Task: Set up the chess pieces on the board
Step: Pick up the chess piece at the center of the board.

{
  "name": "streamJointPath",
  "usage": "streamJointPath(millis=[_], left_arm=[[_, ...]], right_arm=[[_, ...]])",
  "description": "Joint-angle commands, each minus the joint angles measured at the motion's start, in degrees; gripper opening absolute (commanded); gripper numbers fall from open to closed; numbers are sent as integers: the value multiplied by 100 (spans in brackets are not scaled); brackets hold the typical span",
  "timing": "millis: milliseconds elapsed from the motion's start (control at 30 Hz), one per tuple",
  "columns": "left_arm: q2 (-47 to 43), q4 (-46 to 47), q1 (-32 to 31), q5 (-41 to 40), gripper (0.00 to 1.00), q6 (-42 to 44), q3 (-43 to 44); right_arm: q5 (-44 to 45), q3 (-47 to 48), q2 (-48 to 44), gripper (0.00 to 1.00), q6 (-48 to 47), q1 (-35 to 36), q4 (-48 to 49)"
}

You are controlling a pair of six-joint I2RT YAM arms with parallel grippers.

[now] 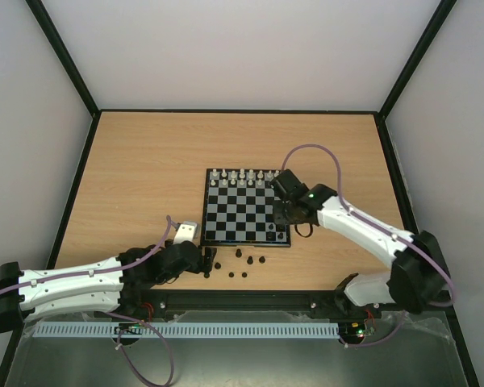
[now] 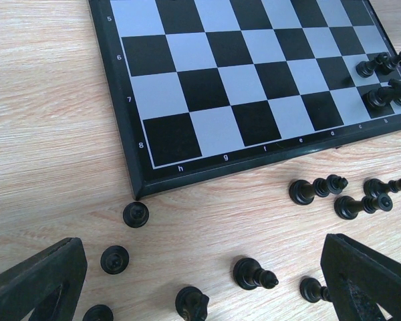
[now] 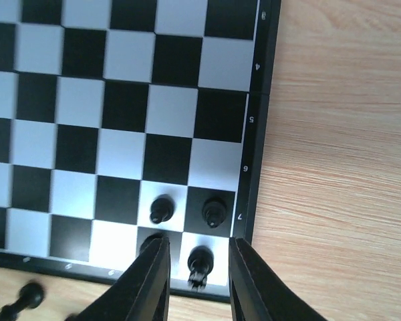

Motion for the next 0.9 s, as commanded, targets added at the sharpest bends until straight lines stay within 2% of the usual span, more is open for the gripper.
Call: streamJointPath(millis=[0, 233, 500, 733, 867], left_arm=[[-30, -125, -53, -175, 99, -65, 113], [-68, -135, -53, -200, 99, -56, 137], [-141, -216, -53, -209, 99, -112, 128], [-335, -333, -52, -216, 99, -161, 78], [-407, -369, -52, -202, 99, -178, 53]], right_arm=[[-211, 95, -626, 26, 101, 186, -591], [-367, -133, -903, 26, 631, 1231, -604], [-284, -68, -357, 26, 1314, 2870, -267], [-337, 121, 566, 25, 1466, 3565, -12], [-331, 236, 990, 26, 1545, 3725, 77]])
